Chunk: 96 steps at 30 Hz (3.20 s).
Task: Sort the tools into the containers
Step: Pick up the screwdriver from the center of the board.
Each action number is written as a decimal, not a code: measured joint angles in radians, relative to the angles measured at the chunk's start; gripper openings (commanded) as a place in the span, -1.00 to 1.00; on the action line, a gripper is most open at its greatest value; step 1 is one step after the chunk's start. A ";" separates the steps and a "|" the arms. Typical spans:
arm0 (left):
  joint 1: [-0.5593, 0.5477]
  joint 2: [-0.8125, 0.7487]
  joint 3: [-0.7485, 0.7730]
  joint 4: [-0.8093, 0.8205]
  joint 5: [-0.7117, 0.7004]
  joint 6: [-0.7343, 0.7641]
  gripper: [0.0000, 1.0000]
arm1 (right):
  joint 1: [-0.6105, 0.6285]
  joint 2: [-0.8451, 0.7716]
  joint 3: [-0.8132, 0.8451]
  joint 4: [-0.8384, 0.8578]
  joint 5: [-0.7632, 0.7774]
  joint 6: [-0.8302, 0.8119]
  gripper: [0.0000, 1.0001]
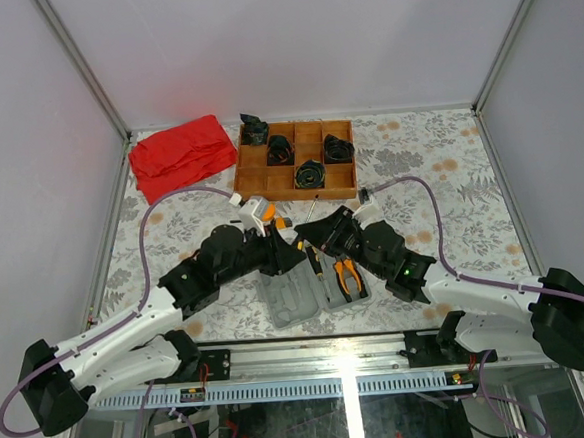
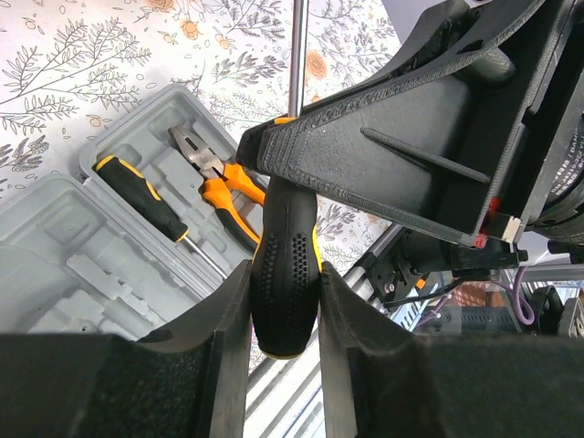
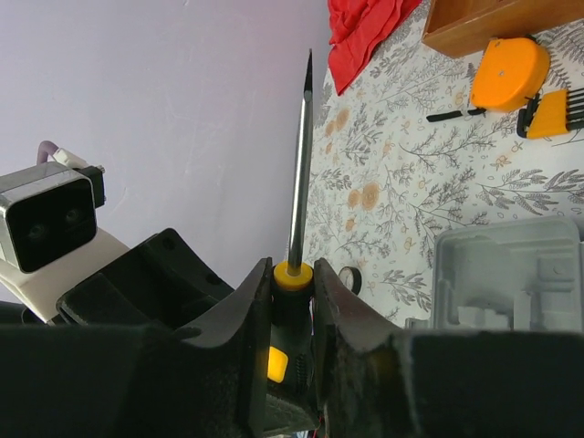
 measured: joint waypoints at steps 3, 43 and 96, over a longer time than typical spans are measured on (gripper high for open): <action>0.000 0.007 0.000 0.006 0.007 0.000 -0.70 | 0.000 0.000 0.002 0.000 0.001 -0.007 -1.00; 0.000 0.001 -0.002 0.019 0.054 -0.003 -0.05 | 0.000 -0.077 0.009 -0.334 0.164 -0.147 -1.00; 0.000 -0.045 0.002 0.011 -0.091 -0.077 0.18 | 0.000 -0.045 0.037 -0.262 -0.376 -0.580 -1.00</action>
